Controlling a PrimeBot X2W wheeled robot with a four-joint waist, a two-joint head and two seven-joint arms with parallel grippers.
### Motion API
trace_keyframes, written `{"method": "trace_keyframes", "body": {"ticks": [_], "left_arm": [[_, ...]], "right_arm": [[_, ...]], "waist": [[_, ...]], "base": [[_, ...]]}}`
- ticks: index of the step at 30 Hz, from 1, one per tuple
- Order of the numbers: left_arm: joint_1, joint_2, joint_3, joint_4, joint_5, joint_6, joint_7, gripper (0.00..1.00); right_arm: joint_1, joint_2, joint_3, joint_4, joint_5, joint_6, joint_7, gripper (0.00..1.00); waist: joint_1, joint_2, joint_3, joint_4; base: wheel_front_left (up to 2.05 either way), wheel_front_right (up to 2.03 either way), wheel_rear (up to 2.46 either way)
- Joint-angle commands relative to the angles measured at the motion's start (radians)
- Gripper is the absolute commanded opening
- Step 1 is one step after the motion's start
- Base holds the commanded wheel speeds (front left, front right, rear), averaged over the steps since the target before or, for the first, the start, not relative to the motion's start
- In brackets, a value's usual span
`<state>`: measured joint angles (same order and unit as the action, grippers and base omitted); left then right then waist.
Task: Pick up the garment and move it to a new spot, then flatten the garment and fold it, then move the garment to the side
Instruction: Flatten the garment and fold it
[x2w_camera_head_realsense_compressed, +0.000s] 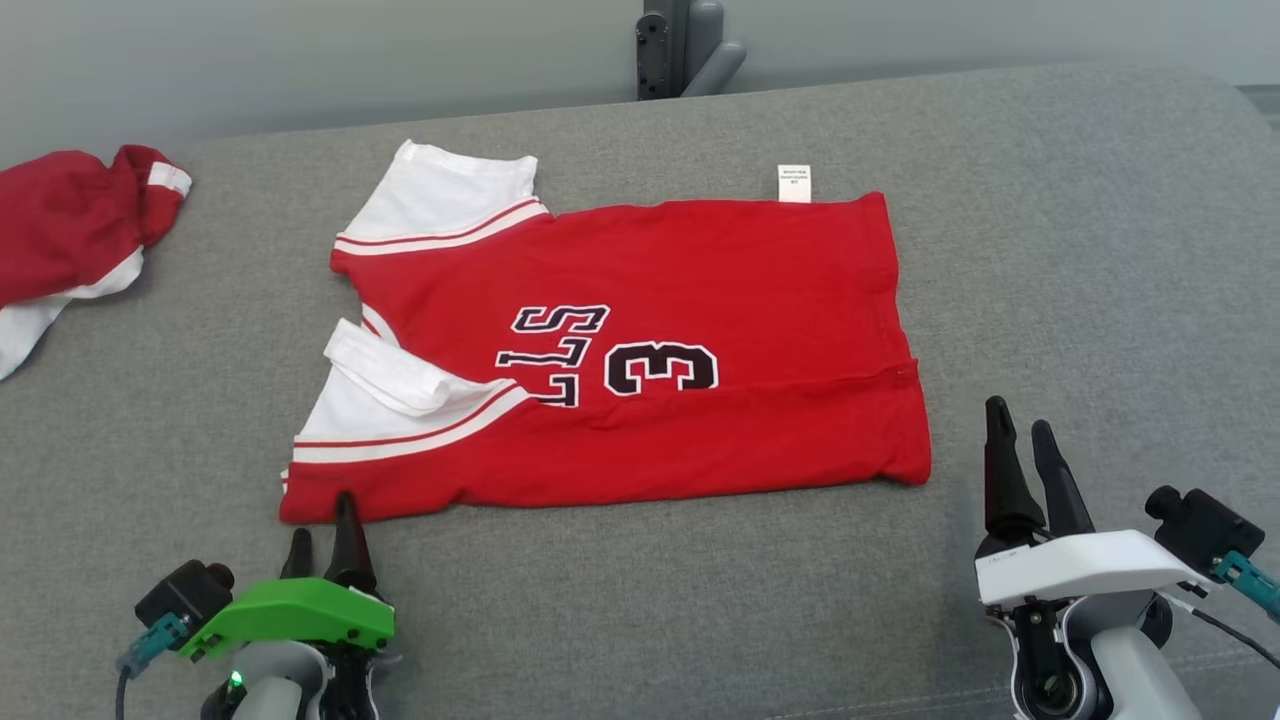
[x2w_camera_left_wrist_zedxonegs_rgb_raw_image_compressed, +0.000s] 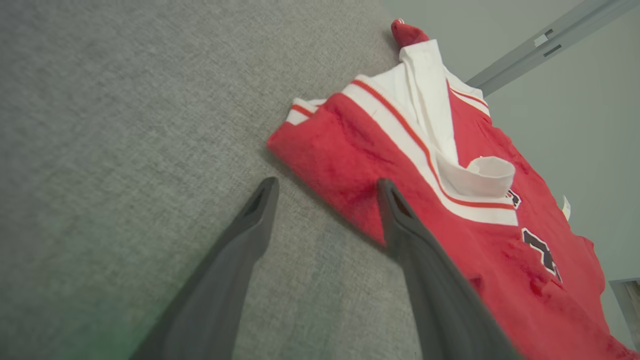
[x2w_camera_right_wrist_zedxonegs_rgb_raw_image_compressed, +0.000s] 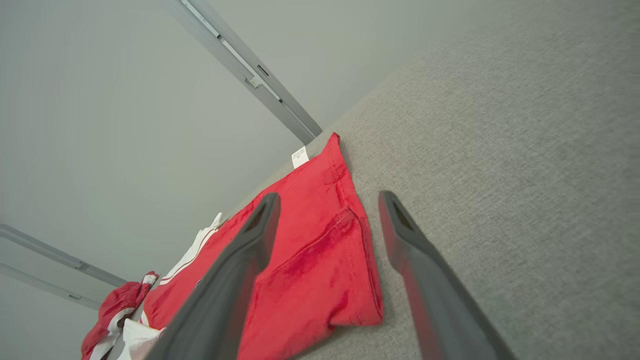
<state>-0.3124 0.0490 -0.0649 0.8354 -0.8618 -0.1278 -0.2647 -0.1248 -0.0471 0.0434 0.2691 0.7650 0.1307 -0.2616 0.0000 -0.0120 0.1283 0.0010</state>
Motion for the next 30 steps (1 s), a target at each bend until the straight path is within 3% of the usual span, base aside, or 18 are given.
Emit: {"method": "trace_keyframes", "body": {"ticks": [1,6,7,8,9,10,19,25,30], "left_arm": [[-0.029,0.004,0.020,0.019,-0.001,-0.003,0.001,1.00],[-0.054,0.004,0.049,0.040,-0.021,-0.003,0.002,1.00],[-0.057,0.003,0.052,0.042,-0.024,-0.003,0.002,0.70],[-0.059,0.004,0.057,0.041,-0.026,-0.004,0.002,0.48],[-0.061,0.007,0.065,0.036,-0.026,-0.004,0.002,0.20],[-0.062,0.007,0.072,0.027,-0.029,-0.004,0.002,0.00],[-0.016,0.007,0.104,-0.115,-0.009,-0.004,0.001,0.00],[0.039,0.005,0.079,-0.235,0.000,-0.004,0.001,0.00],[0.061,0.004,0.034,-0.282,-0.007,-0.004,0.001,0.00]], "right_arm": [[-0.003,-0.004,-0.001,-0.005,0.000,0.000,-0.002,1.00],[-0.009,-0.003,-0.003,-0.006,-0.005,0.000,-0.002,1.00],[-0.009,-0.004,-0.004,-0.005,-0.006,0.000,-0.002,1.00],[-0.009,-0.003,-0.004,-0.006,-0.006,0.000,-0.002,1.00],[-0.007,-0.003,-0.002,-0.005,-0.006,0.000,-0.002,1.00],[-0.005,-0.003,0.000,-0.002,-0.006,0.000,-0.002,1.00],[-0.013,-0.003,0.061,0.140,-0.015,0.000,-0.002,1.00],[-0.103,-0.003,0.090,0.324,-0.003,0.000,0.000,1.00],[-0.161,-0.004,0.157,0.388,0.028,0.000,0.000,1.00]], "waist": [[0.0000,0.0120,0.025,-0.033],[0.0000,0.0120,0.040,-0.054],[0.0000,0.0120,0.042,-0.058],[0.0000,0.0120,0.043,-0.060],[0.0000,0.0120,0.045,-0.062],[0.0000,0.0120,0.046,-0.064],[0.0000,0.0120,0.033,-0.045],[0.0000,0.0120,0.024,-0.013],[0.0000,0.0120,0.021,0.012]], "base": [[0.00,0.00,0.00],[0.00,0.00,0.00],[0.00,0.00,0.00],[0.00,0.00,0.00],[0.00,0.00,0.00],[0.00,0.00,0.00],[0.00,0.00,0.00],[0.00,0.00,0.00],[0.00,0.00,0.00]]}}
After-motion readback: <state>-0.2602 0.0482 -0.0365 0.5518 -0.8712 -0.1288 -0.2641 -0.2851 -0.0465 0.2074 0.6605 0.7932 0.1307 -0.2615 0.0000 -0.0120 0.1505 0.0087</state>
